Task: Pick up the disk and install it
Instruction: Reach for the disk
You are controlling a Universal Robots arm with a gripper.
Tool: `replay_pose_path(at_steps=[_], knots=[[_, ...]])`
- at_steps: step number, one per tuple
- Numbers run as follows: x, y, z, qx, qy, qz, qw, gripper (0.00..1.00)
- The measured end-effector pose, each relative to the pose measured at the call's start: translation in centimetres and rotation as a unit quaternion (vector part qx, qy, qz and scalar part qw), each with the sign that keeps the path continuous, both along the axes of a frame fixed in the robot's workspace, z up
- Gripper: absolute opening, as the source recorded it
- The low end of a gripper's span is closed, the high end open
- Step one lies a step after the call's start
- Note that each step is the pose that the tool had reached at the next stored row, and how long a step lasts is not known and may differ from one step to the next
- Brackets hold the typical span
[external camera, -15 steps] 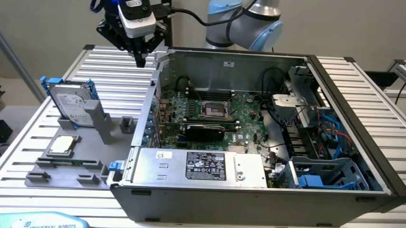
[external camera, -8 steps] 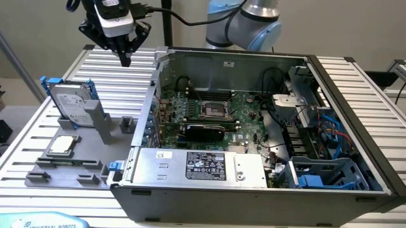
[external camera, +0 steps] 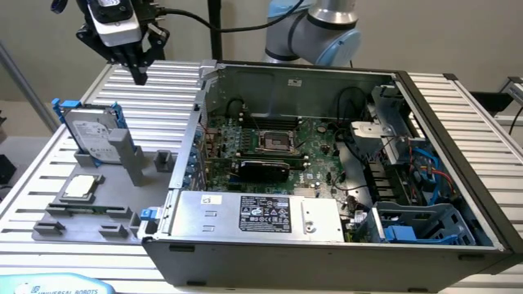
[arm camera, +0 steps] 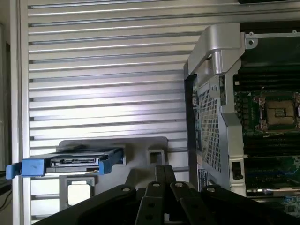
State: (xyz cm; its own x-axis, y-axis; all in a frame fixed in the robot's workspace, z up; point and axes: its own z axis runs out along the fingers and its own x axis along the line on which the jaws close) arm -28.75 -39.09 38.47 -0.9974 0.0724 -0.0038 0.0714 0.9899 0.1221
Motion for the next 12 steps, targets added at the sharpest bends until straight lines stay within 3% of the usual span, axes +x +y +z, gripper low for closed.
replay_pose_path(at_steps=[12], knots=[[-5.5, 0.28, -0.45, 0.0000, 0.0036, 0.000, 1.0000, 0.11]])
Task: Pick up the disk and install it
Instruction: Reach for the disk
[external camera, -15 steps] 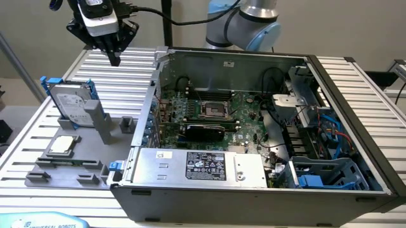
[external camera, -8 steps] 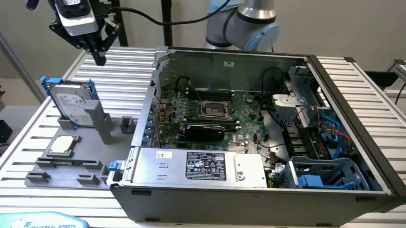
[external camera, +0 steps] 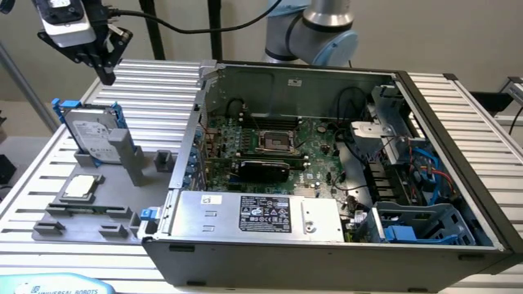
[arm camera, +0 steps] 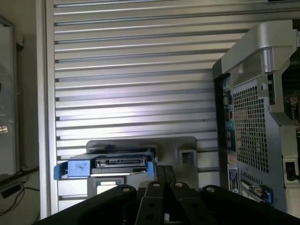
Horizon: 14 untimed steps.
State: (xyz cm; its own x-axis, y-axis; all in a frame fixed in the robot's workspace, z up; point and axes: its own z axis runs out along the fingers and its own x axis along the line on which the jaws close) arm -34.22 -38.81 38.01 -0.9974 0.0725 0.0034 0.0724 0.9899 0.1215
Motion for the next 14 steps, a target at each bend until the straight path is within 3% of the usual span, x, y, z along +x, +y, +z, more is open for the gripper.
replay_pose_path(at_steps=[14], knots=[[-6.3, 0.15, -0.61, 0.0000, 0.0066, 0.000, 1.0000, 0.11]])
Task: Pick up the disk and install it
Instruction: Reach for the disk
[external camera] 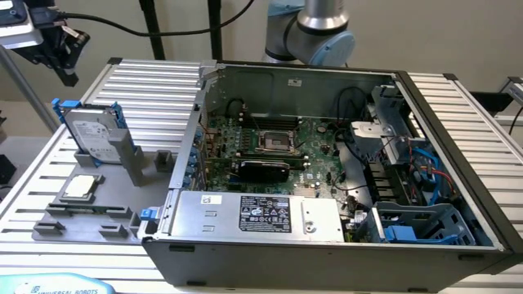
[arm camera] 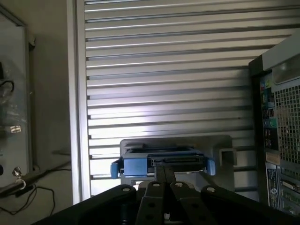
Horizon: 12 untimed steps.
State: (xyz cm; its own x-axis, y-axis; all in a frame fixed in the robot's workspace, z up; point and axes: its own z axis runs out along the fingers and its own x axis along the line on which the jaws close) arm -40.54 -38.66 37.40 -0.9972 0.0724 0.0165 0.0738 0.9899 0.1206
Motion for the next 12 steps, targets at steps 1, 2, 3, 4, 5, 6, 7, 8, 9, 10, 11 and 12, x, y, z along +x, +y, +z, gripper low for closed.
replay_pose_path(at_steps=[1, 2, 3, 4, 5, 6, 7, 8, 9, 10, 11, 12], knots=[[-0.4, 0.02, -0.04, -0.0001, 0.0007, 0.000, 1.0000, 0.11], [-0.7, 0.04, -0.07, -0.0005, 0.0013, 0.000, 1.0000, 0.11], [-1.1, 0.08, -0.10, -0.0011, 0.0019, 0.000, 1.0000, 0.11], [-1.3, 0.12, -0.14, -0.0025, 0.0025, 0.000, 1.0000, 0.11], [-1.4, 0.15, -0.17, -0.0050, 0.0027, 0.001, 1.0000, 0.11], [-1.5, 0.18, -0.21, -0.0089, 0.0029, 0.001, 1.0000, 0.11], [-1.5, 0.21, -0.28, -0.0128, 0.0028, 0.001, 0.9999, 0.11], [-1.5, 0.25, -0.34, -0.0176, 0.0027, 0.002, 0.9998, 0.11], [-1.5, 0.29, -0.39, -0.0221, 0.0028, 0.002, 0.9998, 0.11], [-1.5, 0.31, -0.43, -0.0248, 0.0028, 0.002, 0.9997, 0.11], [-1.5, 0.31, -0.44, -0.0249, 0.0028, 0.002, 0.9997, 0.11], [-1.5, 0.31, -0.44, -0.0250, 0.0028, 0.002, 0.9997, 0.11]])
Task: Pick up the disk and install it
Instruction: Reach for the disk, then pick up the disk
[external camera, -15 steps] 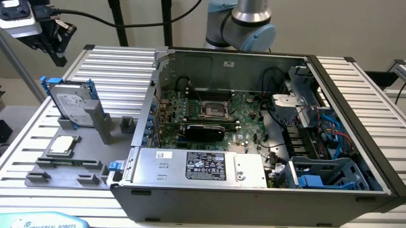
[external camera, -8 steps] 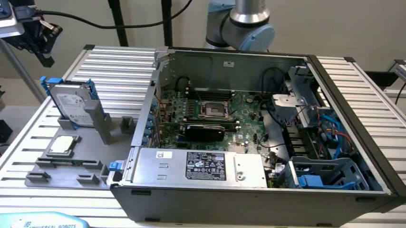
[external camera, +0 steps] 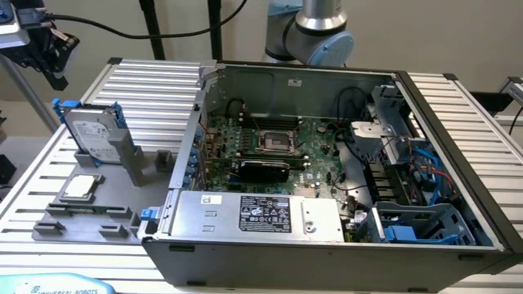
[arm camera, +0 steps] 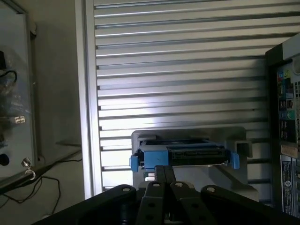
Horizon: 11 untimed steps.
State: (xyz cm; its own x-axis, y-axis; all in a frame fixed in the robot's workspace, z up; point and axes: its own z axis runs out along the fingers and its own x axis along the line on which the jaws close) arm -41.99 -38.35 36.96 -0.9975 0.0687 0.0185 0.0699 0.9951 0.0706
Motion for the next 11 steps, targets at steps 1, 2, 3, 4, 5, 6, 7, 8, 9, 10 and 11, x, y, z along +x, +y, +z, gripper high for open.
replay_pose_path(at_steps=[1, 2, 3, 4, 5, 6, 7, 8, 9, 10, 11], knots=[[0.00, 0.00, 0.00, 0.0000, 0.0000, 0.000, 1.0000, 0.11], [0.00, 0.01, 0.00, 0.0000, 0.0000, 0.000, 1.0000, 0.11], [0.00, 0.01, 0.00, 0.0000, 0.0000, 0.000, 1.0000, 0.11], [0.00, 0.01, 0.00, 0.0000, 0.0000, 0.000, 1.0000, 0.11], [0.00, 0.01, 0.00, 0.0000, 0.0000, 0.000, 1.0000, 0.11], [0.00, 0.01, 0.00, 0.0000, 0.0000, 0.000, 1.0000, 0.11], [0.00, 0.01, 0.00, 0.0000, 0.0000, 0.000, 1.0000, 0.11], [0.00, 0.01, 0.00, 0.0000, 0.0000, 0.000, 1.0000, 0.11], [0.00, 0.01, 0.00, 0.0000, 0.0000, 0.000, 1.0000, 0.11], [0.00, 0.01, 0.00, 0.0000, 0.0000, 0.000, 1.0000, 0.11], [0.00, 0.01, 0.00, 0.0000, 0.0000, 0.000, 1.0000, 0.11]])
